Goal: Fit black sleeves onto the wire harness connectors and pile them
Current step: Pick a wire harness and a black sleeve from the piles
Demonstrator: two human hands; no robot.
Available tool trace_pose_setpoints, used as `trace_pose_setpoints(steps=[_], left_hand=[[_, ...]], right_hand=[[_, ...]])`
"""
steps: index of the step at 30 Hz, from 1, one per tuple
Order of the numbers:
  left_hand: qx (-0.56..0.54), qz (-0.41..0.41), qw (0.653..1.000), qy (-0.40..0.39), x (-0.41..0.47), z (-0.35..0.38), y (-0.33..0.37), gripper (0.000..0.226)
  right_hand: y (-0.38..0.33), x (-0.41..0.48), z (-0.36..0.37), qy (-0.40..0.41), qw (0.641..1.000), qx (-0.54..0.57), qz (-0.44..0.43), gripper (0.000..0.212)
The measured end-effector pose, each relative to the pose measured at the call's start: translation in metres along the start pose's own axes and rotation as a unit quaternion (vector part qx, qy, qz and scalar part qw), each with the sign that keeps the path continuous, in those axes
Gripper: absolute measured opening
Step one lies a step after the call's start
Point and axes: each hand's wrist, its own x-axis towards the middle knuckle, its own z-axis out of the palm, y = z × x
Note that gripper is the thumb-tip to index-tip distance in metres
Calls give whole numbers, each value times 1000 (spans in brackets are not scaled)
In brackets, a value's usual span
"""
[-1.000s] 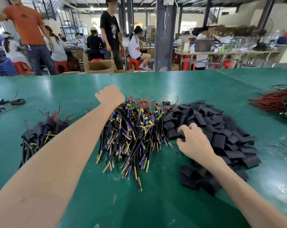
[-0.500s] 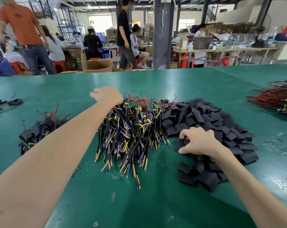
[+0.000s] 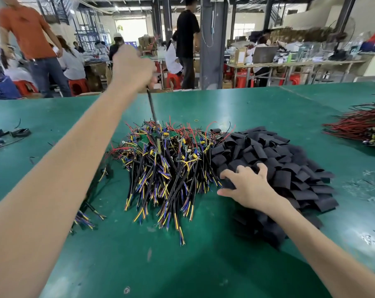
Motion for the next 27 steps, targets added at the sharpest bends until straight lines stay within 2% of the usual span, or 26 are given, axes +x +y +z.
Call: trace_pose_setpoints(steps=[3,6,8,11,14,17,20,23,27], left_hand=[[48,126,990,28,-16,-30,27,41],[185,263,945,55,-41,-45,26,41],[276,297,914,16,-59,-40,3,39],[354,265,894,-74,-91,-22,-55,35],[322,213,914,-124,-121,-10,-110,35],[309,186,925,-119,-141,2,-142,33],[289,180,931,-129,-150,10,-152,37],[248,206,941,-104,-156,10,-151,27],[211,219,950,-71,-166,7,-146,26]], right_hand=[[-5,1,5,14,1000,14,19,51],[-4,4,5,23,998,34,44,50],[-1,5,5,28,998,46,44,46],[0,5,3,66,996,52,34,47],[-3,6,-1,97,992,76,36,44],[-6,5,-6,110,980,165,26,36],[-9,1,-10,138,951,275,-6,32],[-14,-2,-12,160,942,292,-32,34],[-16,-4,-12,169,936,305,-47,33]])
